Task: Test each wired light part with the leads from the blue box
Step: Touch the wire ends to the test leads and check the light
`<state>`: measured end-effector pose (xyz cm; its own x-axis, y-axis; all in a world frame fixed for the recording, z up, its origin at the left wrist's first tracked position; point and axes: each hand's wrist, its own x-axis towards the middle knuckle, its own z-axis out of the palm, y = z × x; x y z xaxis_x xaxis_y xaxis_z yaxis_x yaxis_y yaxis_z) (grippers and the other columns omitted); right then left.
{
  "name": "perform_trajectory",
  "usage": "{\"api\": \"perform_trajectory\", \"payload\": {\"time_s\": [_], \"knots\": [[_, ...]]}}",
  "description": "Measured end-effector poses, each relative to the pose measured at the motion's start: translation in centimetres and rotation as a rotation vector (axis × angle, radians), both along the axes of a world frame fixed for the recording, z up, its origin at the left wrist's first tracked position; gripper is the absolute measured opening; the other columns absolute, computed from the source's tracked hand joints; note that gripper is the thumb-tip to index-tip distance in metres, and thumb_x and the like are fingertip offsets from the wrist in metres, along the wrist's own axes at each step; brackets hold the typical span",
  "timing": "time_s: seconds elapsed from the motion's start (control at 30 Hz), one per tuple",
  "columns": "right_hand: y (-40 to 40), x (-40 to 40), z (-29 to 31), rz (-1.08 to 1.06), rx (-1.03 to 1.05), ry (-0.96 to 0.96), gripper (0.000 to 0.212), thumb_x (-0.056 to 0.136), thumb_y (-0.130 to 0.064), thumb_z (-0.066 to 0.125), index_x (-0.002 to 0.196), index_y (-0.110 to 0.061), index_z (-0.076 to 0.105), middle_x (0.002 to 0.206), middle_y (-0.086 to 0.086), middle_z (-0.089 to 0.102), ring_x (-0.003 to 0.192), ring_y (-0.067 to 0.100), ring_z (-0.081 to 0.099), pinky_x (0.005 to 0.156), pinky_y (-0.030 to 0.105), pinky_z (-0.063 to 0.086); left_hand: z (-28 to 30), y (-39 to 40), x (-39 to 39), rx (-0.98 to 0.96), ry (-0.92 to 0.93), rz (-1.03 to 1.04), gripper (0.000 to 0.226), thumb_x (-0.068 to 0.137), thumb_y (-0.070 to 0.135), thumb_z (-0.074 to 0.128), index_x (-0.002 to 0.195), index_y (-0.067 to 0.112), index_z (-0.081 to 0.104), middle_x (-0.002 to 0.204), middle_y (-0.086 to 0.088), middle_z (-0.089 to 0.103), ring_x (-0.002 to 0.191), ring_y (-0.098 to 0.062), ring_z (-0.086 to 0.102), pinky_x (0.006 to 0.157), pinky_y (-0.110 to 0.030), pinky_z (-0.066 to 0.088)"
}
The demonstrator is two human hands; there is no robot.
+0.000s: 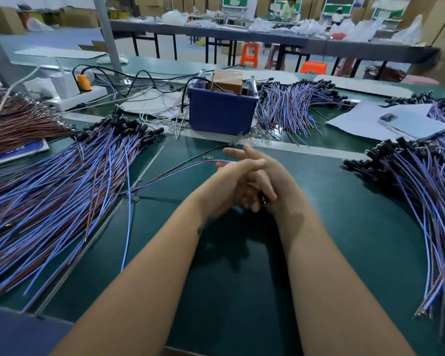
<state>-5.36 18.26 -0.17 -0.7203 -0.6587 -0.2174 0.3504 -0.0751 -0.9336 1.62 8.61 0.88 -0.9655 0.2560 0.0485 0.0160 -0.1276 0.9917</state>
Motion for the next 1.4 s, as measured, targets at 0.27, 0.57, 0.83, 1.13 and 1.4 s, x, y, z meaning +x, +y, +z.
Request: {"api": "perform_trajectory", "payload": {"time_s": [0.27,0.57,0.83,1.13,1.4], "knots": [[1.2,-0.5,0.3,-0.249,-0.506,-0.132,0.013,0.080,-0.003,0.060,0.087,-0.005,0.072,0.070,0.006,0.070,0.055,0.009,0.064,0.054,0.019,0.055,-0.9,-1.6,-1.1,-0.043,-0.030,0.182,0.044,0.096,0.028,0.047,0.062,0.015,0.073,0.059,0.003,0.065,0.042,-0.005,0.033,0.041,-0.014,0.023],[-0.7,0.8,-0.6,-0.167,-0.055,0.323,0.014,0.085,0.009,0.062,0.087,-0.003,0.068,0.064,0.004,0.070,0.053,0.011,0.062,0.057,0.019,0.053,-1.5,-3.6,-1.9,0.113,-0.008,0.721,0.024,0.102,0.019,0.044,0.094,0.015,0.066,0.083,0.002,0.072,0.073,-0.016,0.062,0.071,-0.035,0.050],[-1.3,0.7,-0.8,-0.268,0.079,0.409,0.012,0.087,-0.015,0.069,0.076,-0.014,0.067,0.063,-0.001,0.066,0.056,0.011,0.059,0.060,0.025,0.051,-1.6,-3.9,-1.8,-0.003,0.046,0.742,0.020,0.098,0.014,0.053,0.092,0.022,0.071,0.064,0.013,0.064,0.066,-0.007,0.057,0.066,-0.025,0.043],[-1.9,0.8,-1.1,-0.448,0.015,0.470,0.015,0.089,-0.005,0.065,0.079,-0.014,0.072,0.061,-0.004,0.065,0.051,0.002,0.055,0.053,0.014,0.046,-2.2,-2.9,-1.6,-0.371,0.176,0.573,0.023,0.096,0.008,0.054,0.084,0.019,0.070,0.069,0.009,0.067,0.063,-0.003,0.056,0.067,-0.017,0.046],[-1.4,0.1,-0.9,-0.592,0.004,0.459,0.012,0.094,-0.013,0.060,0.084,-0.018,0.063,0.064,-0.001,0.065,0.048,-0.003,0.050,0.052,0.015,0.040,-2.8,-3.8,-2.3,-0.344,0.169,0.798,0.020,0.098,0.009,0.048,0.091,0.017,0.064,0.069,0.002,0.064,0.059,-0.009,0.058,0.064,-0.029,0.051]]}}
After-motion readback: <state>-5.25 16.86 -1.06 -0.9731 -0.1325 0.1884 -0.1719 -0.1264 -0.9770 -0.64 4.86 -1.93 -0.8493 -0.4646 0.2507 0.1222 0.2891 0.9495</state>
